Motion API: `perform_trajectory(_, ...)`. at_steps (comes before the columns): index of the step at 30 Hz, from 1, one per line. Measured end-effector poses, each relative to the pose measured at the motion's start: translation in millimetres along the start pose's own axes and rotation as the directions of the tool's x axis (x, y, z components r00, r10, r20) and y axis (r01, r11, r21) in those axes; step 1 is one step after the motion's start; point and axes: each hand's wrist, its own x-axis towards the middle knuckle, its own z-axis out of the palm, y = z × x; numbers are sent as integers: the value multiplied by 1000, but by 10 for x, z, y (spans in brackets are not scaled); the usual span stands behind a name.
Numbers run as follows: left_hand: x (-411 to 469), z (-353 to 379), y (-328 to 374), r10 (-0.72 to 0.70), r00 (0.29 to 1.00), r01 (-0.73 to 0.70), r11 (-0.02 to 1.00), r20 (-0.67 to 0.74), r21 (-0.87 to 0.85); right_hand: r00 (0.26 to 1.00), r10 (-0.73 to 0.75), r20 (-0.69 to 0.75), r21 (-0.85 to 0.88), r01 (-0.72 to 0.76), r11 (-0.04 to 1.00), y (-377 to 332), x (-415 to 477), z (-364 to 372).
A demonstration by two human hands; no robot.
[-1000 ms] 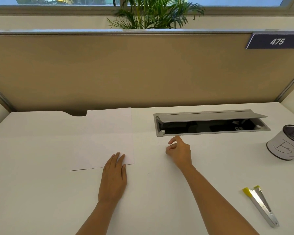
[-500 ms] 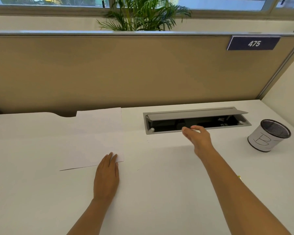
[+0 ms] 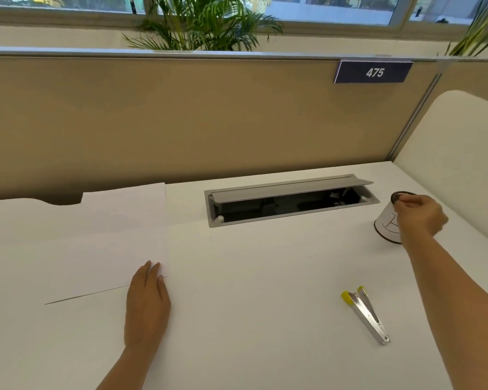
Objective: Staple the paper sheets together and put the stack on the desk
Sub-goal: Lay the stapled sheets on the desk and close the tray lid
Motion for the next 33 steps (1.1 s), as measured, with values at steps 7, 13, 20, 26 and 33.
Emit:
perform_trajectory(7, 22, 22, -3, -2, 1000, 2, 999, -3, 36, 978, -210, -6, -194, 205, 959, 80, 289, -15)
perform_trajectory(13, 30, 18, -1, 16, 1000, -15, 997, -10, 70, 965, -244, 96, -317, 262, 911, 129, 496, 52)
perform_trajectory(20, 23, 28, 0, 11, 1000, -10, 998, -24, 54, 963, -236, 132, -335, 267, 904, 204, 521, 53)
perform_trajectory(26, 15, 23, 16, 8, 1000, -7, 999, -23, 50, 945, -321, 59, -297, 324, 898, 199, 457, 35)
perform_trajectory(33, 10, 22, 28, -3, 1000, 3, 999, -19, 39, 749, -628, 212, 68, 630, 774, 7, -530, 436)
